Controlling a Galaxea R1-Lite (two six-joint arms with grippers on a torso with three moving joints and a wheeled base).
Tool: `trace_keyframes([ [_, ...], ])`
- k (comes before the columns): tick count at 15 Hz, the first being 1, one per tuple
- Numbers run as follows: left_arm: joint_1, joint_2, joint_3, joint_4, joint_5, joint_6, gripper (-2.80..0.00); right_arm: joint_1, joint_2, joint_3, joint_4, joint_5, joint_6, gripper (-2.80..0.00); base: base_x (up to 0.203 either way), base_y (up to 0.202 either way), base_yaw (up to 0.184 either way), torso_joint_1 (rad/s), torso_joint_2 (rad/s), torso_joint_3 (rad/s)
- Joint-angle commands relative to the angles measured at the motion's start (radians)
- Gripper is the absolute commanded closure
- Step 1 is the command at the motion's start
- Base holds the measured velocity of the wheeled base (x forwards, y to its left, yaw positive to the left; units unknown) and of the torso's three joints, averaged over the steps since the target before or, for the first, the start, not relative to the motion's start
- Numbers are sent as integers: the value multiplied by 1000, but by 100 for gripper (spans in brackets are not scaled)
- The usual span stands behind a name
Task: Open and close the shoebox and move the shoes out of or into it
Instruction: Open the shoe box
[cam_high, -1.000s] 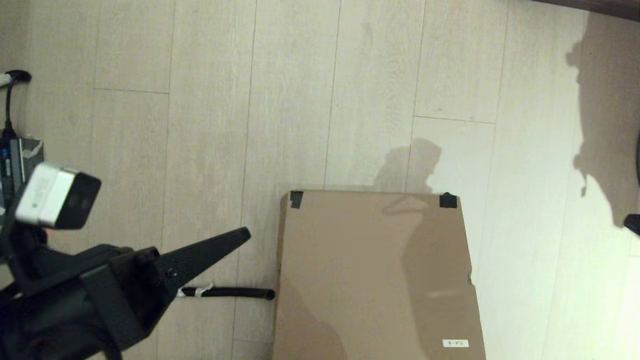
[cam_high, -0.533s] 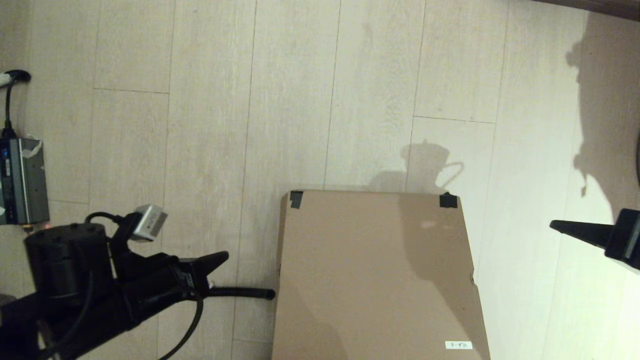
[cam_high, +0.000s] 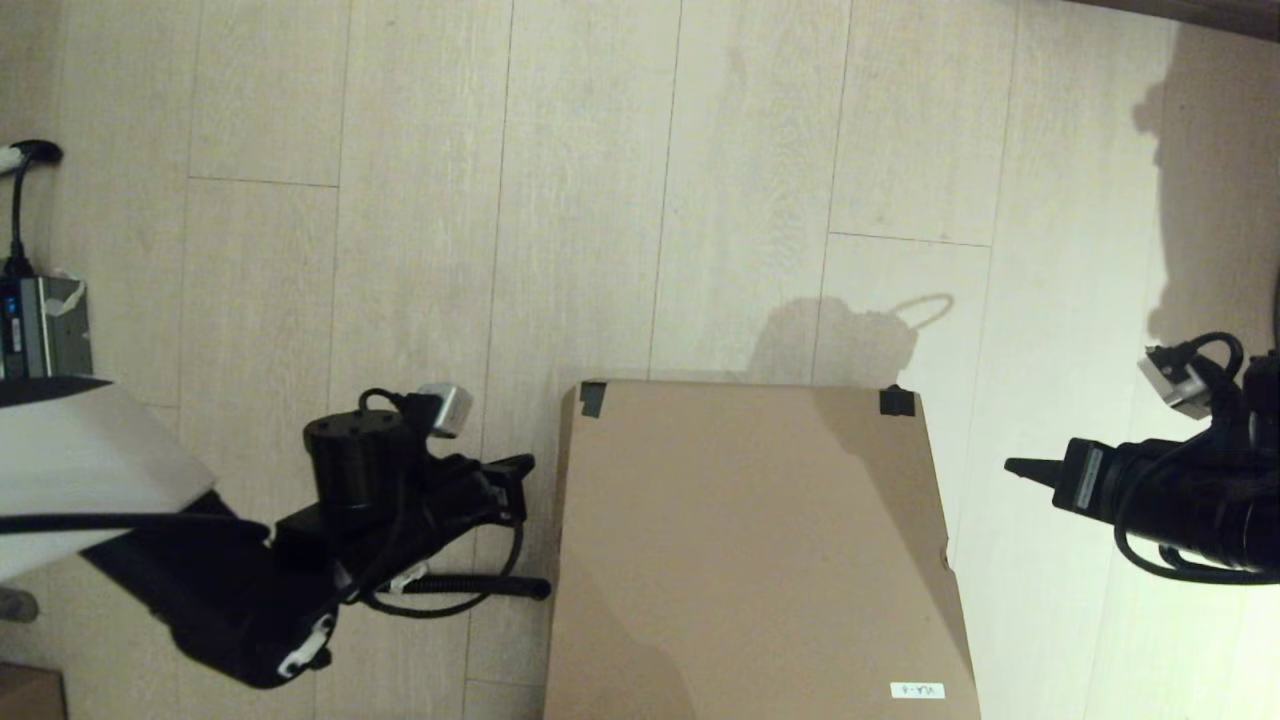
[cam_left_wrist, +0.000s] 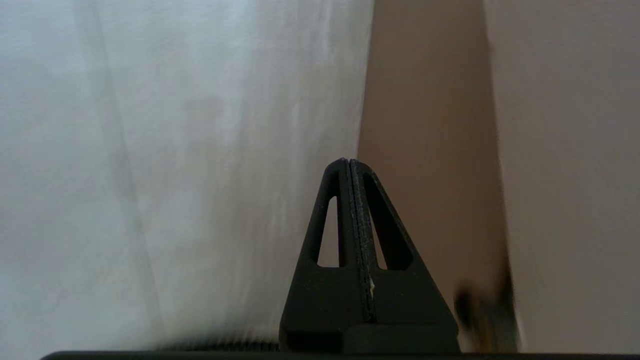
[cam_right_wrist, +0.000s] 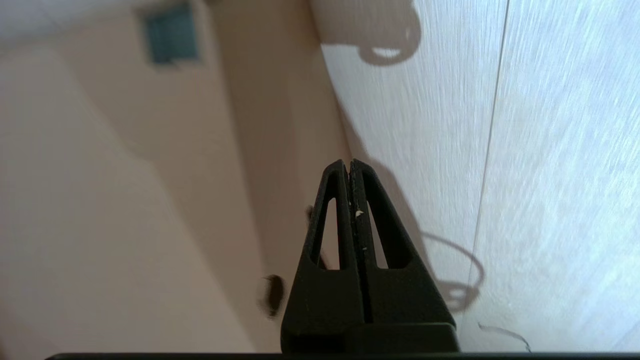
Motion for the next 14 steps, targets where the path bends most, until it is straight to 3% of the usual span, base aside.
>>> trace_keyframes([
  [1,-26,85,-80,20,2,0,0,1,82,11,-14,-1,-5,0,0,0,0,0,0,0],
  [3,-35,91,-125,89,6,1,0,6,153,24,-104,-2,-2,0,0,0,0,0,0,0],
  [8,-28,94,-134,90,23,-1,0,112,358,54,-377,-4,87,0,0,0,0,0,0,0],
  [14,-23,104,-210,110,22,-3,0,159,443,-21,-410,-32,98,0,0,0,0,0,0,0],
])
